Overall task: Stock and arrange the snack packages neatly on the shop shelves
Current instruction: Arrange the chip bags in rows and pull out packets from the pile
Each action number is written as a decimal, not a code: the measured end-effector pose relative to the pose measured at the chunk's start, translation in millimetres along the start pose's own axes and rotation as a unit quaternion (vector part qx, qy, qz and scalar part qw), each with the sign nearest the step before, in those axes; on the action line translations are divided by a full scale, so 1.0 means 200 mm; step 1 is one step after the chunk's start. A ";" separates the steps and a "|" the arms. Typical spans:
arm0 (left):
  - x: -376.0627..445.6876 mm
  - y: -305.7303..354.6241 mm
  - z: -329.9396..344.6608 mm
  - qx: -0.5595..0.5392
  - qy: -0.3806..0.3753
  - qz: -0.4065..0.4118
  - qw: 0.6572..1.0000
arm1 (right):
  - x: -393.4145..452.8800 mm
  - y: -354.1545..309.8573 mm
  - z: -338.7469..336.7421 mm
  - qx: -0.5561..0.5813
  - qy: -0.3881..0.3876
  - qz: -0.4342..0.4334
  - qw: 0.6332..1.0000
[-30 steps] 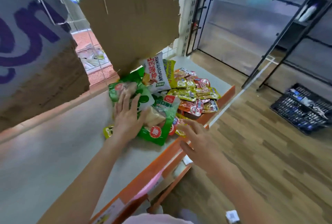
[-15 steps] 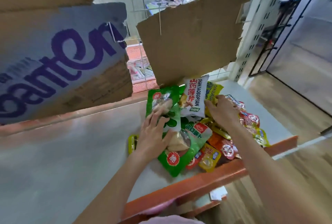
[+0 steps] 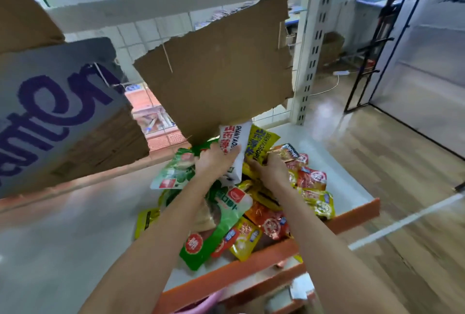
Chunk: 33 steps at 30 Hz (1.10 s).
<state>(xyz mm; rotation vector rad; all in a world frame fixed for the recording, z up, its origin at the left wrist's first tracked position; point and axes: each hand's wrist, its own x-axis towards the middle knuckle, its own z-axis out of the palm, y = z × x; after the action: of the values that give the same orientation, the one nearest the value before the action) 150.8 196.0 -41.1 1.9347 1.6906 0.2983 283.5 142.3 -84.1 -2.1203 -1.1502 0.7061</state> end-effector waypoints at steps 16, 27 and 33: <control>-0.34 0.06 0.09 -0.290 0.107 0.004 0.951 | -0.02 0.11 -0.09 0.155 -0.054 -0.061 0.985; -0.90 -0.46 -0.16 -0.493 0.175 -0.060 0.850 | -0.57 -0.14 0.01 0.116 -0.218 -0.411 0.877; -1.30 -0.80 -0.24 -0.527 0.232 -0.153 0.803 | -0.89 -0.27 0.31 0.117 -0.411 -0.381 0.820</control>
<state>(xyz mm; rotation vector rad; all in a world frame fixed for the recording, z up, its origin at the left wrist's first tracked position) -56.8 -33.7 -38.1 0.7638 1.5194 1.3357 125.9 28.1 -56.7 -0.9330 -2.0427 1.2980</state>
